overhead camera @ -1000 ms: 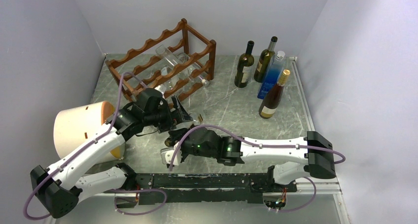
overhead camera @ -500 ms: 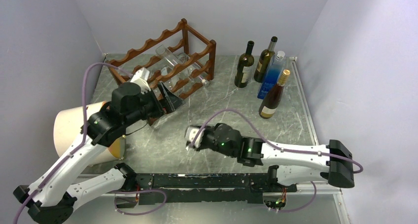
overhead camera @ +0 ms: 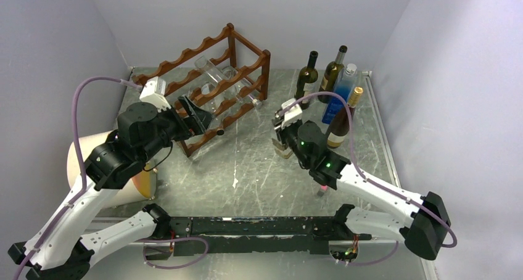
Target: Take the wine bottle off the wine rack
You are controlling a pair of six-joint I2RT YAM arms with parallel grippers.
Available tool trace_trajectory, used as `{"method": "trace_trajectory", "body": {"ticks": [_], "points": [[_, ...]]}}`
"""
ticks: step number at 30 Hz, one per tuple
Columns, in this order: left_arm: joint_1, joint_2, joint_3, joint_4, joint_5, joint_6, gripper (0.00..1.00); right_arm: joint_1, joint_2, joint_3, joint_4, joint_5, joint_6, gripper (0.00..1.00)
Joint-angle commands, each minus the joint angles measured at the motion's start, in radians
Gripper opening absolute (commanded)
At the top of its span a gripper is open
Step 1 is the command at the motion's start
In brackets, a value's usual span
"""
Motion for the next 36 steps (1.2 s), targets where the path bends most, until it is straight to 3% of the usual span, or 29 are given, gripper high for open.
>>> {"method": "trace_trajectory", "body": {"ticks": [1,15,27,36], "points": [[0.004,-0.015,0.039,-0.039,-0.077,0.055,0.99,-0.108,0.04,0.089,0.237,0.139,0.032,0.0],[0.003,-0.065,0.015,-0.003,-0.123,0.179,0.99,-0.355,0.343,0.225,0.511,0.164,0.044,0.0],[0.002,-0.134,-0.034,0.052,-0.143,0.264,0.98,-0.388,0.482,0.229,0.662,0.258,0.057,0.0],[0.003,-0.132,-0.04,0.053,-0.144,0.277,0.97,-0.389,0.5,0.188,0.658,0.318,0.085,0.0]]}}
